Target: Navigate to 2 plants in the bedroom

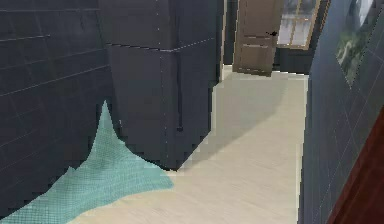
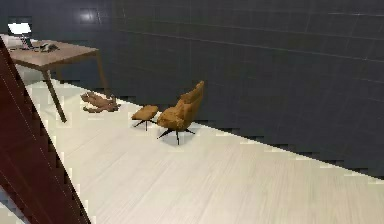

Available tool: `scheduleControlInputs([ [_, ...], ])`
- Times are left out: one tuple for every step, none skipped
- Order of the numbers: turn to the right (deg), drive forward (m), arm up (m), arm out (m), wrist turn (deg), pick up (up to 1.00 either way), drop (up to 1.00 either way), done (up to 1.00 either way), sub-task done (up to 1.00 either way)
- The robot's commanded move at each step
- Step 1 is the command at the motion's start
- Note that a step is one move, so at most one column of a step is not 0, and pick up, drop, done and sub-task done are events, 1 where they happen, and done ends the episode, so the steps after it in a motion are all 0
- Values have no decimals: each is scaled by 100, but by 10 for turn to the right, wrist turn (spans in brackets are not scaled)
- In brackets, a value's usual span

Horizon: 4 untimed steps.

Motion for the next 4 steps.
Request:
scheduleControlInputs([
  [0,40,0,0,0,0,0,0,0],
  [180,0,0,0,0,0,0,0,0],
  [0,100,0,0,0,0,0,0,0],
  [0,70,0,0,0,0,0,0,0],
])
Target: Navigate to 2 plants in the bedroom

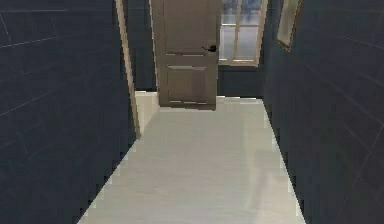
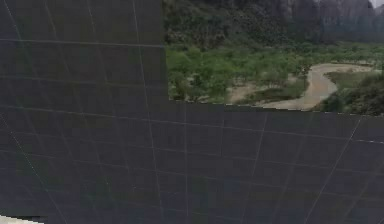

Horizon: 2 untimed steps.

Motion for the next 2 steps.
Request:
scheduleControlInputs([
  [0,100,0,0,0,0,0,0,0],
  [-30,0,0,0,0,0,0,0,0],
])
